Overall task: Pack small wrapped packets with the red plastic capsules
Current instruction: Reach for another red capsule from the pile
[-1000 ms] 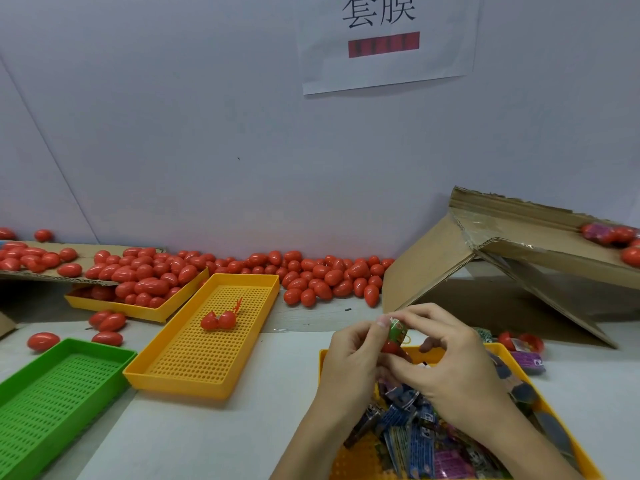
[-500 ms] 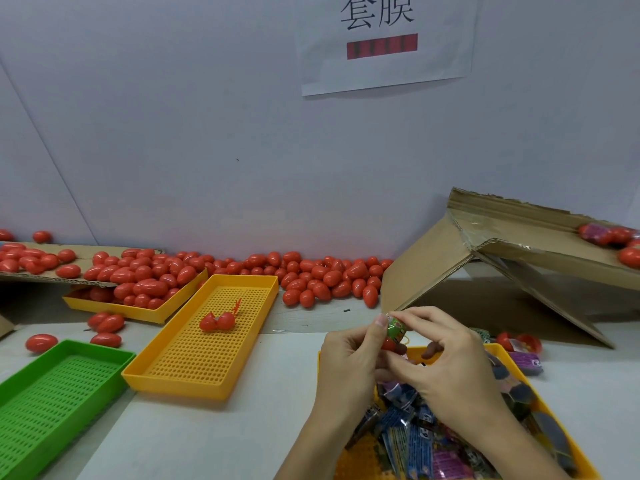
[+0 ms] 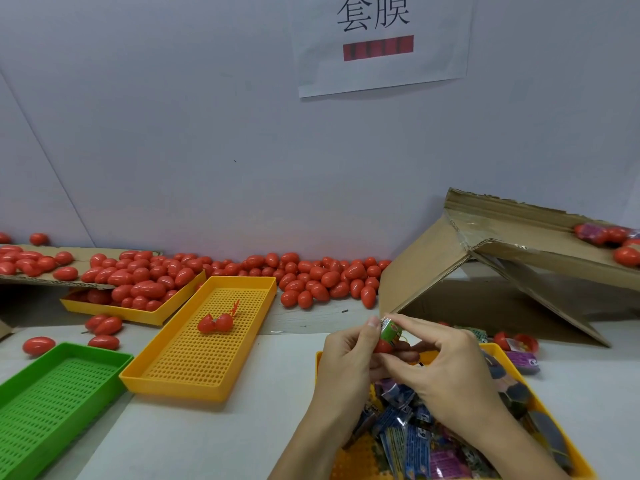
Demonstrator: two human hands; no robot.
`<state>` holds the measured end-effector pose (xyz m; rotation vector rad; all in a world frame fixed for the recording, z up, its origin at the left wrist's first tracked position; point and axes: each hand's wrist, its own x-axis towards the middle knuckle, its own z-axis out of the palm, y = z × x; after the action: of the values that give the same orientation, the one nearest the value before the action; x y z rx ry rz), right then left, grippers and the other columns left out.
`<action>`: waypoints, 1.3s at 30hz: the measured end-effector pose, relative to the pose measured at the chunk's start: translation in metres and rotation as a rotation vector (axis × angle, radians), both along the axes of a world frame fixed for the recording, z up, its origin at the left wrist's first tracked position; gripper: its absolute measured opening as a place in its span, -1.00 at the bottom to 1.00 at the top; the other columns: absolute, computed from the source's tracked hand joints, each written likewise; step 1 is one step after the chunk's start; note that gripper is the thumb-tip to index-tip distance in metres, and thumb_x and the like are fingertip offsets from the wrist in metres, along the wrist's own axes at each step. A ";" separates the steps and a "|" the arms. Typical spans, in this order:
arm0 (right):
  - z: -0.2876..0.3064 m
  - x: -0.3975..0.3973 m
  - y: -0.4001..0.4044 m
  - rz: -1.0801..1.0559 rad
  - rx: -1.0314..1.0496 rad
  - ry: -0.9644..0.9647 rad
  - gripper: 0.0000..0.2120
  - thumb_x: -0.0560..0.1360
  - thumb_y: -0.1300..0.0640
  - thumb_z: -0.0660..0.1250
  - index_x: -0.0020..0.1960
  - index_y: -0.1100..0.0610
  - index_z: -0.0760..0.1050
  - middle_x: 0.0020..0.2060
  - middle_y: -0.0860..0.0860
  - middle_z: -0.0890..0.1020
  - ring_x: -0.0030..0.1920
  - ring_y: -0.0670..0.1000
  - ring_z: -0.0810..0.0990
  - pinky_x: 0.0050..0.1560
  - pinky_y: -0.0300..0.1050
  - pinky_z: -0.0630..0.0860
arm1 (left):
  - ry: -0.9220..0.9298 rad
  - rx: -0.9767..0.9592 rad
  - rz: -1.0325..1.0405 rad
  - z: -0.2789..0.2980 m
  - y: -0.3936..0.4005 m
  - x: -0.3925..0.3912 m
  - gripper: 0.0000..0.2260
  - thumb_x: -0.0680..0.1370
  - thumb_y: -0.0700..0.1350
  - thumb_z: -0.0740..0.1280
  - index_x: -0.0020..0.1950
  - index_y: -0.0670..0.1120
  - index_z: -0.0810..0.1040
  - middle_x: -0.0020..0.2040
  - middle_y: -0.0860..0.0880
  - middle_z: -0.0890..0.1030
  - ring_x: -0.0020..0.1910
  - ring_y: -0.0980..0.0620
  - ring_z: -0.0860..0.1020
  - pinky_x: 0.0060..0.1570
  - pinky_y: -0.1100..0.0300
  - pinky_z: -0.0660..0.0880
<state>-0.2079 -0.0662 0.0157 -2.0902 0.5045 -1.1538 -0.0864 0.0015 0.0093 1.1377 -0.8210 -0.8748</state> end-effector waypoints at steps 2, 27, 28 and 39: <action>0.000 0.000 0.000 0.000 0.003 -0.004 -0.42 0.35 0.19 0.59 0.06 -0.39 0.46 -0.13 -0.65 0.51 0.02 -0.50 0.54 -0.09 -0.61 0.42 | 0.019 -0.003 -0.005 0.000 0.000 0.001 -0.64 0.64 0.04 0.22 -0.03 -0.14 0.72 -0.13 -0.28 0.71 -0.02 -0.18 0.71 -0.08 0.06 0.67; -0.006 -0.003 -0.007 -0.096 -0.037 0.031 -0.57 0.35 0.16 0.60 0.19 0.01 0.65 0.05 -0.21 0.63 0.06 -0.18 0.61 -0.03 -0.36 0.55 | -0.185 0.018 0.053 0.004 0.004 -0.004 -0.80 0.56 -0.08 0.41 -0.05 -0.22 0.69 -0.18 -0.15 0.73 -0.15 -0.10 0.71 -0.16 0.13 0.65; -0.006 -0.003 -0.008 -0.094 -0.028 0.027 -0.59 0.35 0.16 0.59 0.18 0.00 0.65 0.05 -0.21 0.63 0.06 -0.19 0.61 -0.03 -0.36 0.55 | -0.188 0.028 0.044 0.005 0.004 -0.004 -0.81 0.56 -0.08 0.40 -0.03 -0.21 0.68 -0.18 -0.15 0.73 -0.17 -0.09 0.72 -0.18 0.14 0.65; 0.000 -0.003 -0.004 -0.021 -0.019 0.034 -0.53 0.39 0.17 0.56 0.14 -0.25 0.52 0.06 -0.37 0.60 0.08 -0.27 0.59 -0.07 -0.45 0.52 | -0.137 0.018 0.022 0.004 0.004 -0.002 -0.76 0.56 0.02 0.38 0.01 -0.14 0.69 -0.13 -0.17 0.72 -0.11 -0.16 0.70 -0.09 -0.07 0.65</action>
<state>-0.2106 -0.0706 0.0157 -2.1287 0.5344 -1.1409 -0.0885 0.0056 0.0131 1.2306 -0.9125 -0.7944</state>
